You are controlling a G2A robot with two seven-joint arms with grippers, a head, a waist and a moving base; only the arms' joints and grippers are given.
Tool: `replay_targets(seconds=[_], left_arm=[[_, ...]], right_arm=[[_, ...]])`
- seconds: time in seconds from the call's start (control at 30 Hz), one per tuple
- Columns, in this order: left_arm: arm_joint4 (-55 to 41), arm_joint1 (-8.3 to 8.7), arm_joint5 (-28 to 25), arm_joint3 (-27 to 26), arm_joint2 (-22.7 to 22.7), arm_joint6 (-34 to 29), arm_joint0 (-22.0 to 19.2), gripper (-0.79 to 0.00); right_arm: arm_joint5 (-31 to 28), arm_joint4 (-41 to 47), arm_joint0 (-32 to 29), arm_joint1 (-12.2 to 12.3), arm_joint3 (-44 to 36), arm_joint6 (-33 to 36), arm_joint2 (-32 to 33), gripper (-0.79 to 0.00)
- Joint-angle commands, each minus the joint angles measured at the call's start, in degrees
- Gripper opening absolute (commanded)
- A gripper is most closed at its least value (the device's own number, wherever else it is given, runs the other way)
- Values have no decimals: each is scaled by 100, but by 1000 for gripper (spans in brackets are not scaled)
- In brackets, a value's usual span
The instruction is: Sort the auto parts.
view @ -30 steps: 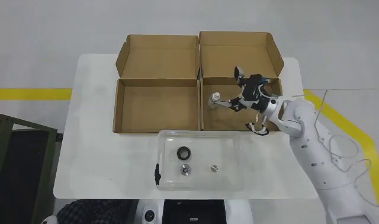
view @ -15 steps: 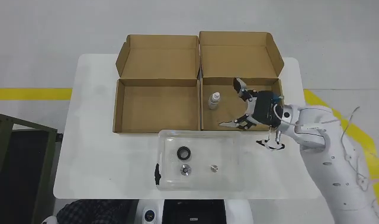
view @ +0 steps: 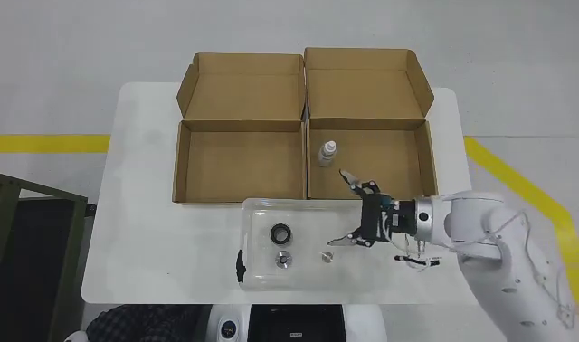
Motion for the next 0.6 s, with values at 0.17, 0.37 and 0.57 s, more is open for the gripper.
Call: replay_targets(seconds=[0.17,0.37,0.57], left_arm=[[0,0,0,0,0,0,0,0],[0,0,0,0,0,0,0,0],[0,0,0,0,0,0,0,0]], right_arm=[[0,-441,-10,119,-179,95,-196,0],[0,-441,-10,119,-179,95,-196,0],[0,-441,-10,119,-179,95,-196,0]])
